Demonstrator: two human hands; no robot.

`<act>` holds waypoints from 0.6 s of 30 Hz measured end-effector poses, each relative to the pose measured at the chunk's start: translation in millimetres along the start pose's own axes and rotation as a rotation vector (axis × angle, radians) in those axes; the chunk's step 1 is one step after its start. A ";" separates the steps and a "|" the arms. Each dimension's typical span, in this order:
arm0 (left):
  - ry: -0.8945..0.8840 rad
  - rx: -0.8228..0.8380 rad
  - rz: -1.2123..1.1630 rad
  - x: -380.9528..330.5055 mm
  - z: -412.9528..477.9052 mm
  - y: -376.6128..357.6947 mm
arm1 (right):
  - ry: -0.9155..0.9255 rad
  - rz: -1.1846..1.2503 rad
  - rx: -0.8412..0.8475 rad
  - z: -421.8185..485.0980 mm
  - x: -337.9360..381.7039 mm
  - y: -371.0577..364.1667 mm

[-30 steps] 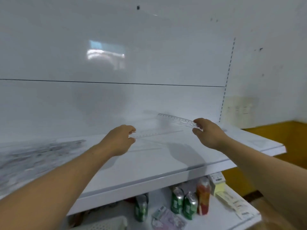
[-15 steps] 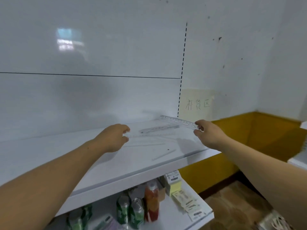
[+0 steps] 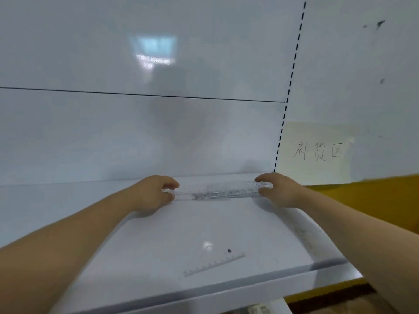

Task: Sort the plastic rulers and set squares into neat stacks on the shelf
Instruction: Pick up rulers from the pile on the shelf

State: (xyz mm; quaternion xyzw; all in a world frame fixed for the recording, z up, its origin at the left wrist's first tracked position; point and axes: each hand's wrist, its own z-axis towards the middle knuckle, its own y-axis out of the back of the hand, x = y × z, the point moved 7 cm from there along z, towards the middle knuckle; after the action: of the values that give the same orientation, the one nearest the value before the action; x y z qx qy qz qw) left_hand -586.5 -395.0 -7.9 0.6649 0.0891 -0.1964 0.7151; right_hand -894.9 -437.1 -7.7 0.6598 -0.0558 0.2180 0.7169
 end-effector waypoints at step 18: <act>0.239 -0.026 0.118 -77.7 35.4 -47.1 | 0.214 -0.087 0.236 27.0 -64.7 -8.1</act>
State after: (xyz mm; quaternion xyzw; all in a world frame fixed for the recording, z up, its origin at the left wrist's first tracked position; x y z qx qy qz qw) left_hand -680.5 -419.0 -17.4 0.6785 0.1370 -0.0721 0.7181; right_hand -944.2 -479.0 -35.7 0.7143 0.0754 0.2607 0.6451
